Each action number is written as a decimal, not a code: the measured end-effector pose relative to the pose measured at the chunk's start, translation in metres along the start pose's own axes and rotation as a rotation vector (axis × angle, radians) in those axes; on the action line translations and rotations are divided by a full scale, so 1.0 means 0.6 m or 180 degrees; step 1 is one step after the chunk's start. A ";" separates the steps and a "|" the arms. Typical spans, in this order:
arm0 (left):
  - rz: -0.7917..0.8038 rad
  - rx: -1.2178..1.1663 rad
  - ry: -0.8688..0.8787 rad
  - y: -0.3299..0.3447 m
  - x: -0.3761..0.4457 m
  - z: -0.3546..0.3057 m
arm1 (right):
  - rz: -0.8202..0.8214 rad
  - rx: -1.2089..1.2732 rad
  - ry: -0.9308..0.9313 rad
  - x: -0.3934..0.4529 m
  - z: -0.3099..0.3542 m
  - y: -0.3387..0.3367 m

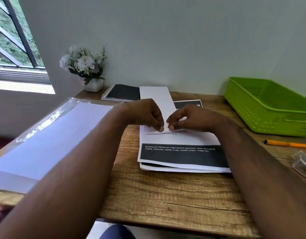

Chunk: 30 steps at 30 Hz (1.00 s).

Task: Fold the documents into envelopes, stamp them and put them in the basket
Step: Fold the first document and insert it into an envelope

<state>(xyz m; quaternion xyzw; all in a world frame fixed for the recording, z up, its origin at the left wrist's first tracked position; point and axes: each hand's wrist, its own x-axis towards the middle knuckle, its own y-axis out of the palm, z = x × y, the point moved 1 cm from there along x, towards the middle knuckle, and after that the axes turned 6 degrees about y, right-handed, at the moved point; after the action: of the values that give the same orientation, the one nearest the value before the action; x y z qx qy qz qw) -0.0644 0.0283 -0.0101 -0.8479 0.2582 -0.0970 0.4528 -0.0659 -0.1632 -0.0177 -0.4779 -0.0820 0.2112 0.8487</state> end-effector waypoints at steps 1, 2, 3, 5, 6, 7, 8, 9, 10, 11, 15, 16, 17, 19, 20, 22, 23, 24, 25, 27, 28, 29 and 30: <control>-0.0083 -0.0017 0.0011 0.000 0.001 0.001 | -0.0096 0.0010 0.0026 0.002 -0.001 0.002; -0.0164 0.0041 0.0026 0.000 0.003 0.002 | -0.0187 0.0015 0.0032 0.005 -0.002 0.004; -0.0249 0.0156 0.0043 0.001 0.005 0.002 | -0.0263 0.0015 0.0031 0.008 -0.004 0.007; -0.0425 0.0345 0.0068 0.004 0.008 0.004 | -0.0379 0.0000 0.0019 0.014 -0.009 0.012; -0.0478 0.0355 0.0074 0.005 0.008 0.004 | -0.0433 0.0004 0.0009 0.016 -0.012 0.014; -0.0496 0.0338 0.0078 0.007 0.007 0.003 | -0.0478 0.0008 -0.0008 0.018 -0.014 0.016; -0.0487 0.0333 0.0073 0.009 0.007 0.003 | -0.0515 -0.0007 -0.0021 0.019 -0.015 0.018; -0.0460 0.0353 0.0065 0.012 0.008 0.004 | -0.0545 -0.0054 -0.0017 0.021 -0.017 0.021; -0.0430 0.0383 0.0044 0.015 0.008 0.003 | -0.0571 -0.0106 -0.0005 0.025 -0.019 0.023; -0.0408 0.0401 0.0013 0.017 0.007 0.003 | -0.0605 -0.0136 0.0013 0.028 -0.021 0.025; -0.0329 0.0434 -0.0092 0.024 0.007 0.003 | -0.0703 -0.0448 0.0175 0.031 -0.032 0.024; -0.0317 0.0498 -0.0066 0.025 0.006 -0.001 | -0.0679 -0.0733 0.0324 0.030 -0.036 0.024; -0.0317 0.0552 -0.0009 0.026 0.007 -0.005 | -0.0670 -0.0971 0.0510 0.028 -0.038 0.025; -0.0395 0.0686 0.0131 0.030 0.010 -0.015 | -0.0672 -0.1098 0.0849 0.027 -0.042 0.026; -0.0464 0.0748 0.0165 0.033 0.011 -0.020 | -0.0646 -0.1068 0.0999 0.027 -0.045 0.027; -0.0580 0.0729 0.0143 0.037 0.013 -0.024 | -0.0551 -0.1070 0.1262 0.027 -0.050 0.029; -0.0587 0.0672 0.0109 0.038 0.014 -0.024 | -0.0522 -0.1091 0.1343 0.025 -0.049 0.029; -0.0550 0.0627 0.0084 0.038 0.013 -0.023 | -0.0503 -0.1106 0.1400 0.025 -0.048 0.030; -0.0480 0.0599 0.0068 0.038 0.011 -0.023 | -0.0491 -0.1122 0.1430 0.024 -0.045 0.029; -0.0308 0.0540 0.0046 0.037 0.010 -0.020 | -0.0403 -0.1128 0.1449 0.025 -0.050 0.026; -0.0230 0.0521 0.0023 0.037 0.010 -0.019 | -0.0337 -0.1061 0.1443 0.024 -0.058 0.023; -0.0169 0.0526 0.0003 0.037 0.011 -0.018 | -0.0304 -0.0971 0.1432 0.023 -0.069 0.022; -0.0129 0.0550 -0.0004 0.037 0.010 -0.018 | -0.0304 -0.0876 0.1435 0.022 -0.081 0.020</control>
<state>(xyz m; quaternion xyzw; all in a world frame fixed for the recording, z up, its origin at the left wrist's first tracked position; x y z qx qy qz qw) -0.0713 0.0073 -0.0226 -0.8108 0.2313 -0.1276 0.5223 -0.0411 -0.1899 -0.0543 -0.6193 0.0586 0.0460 0.7816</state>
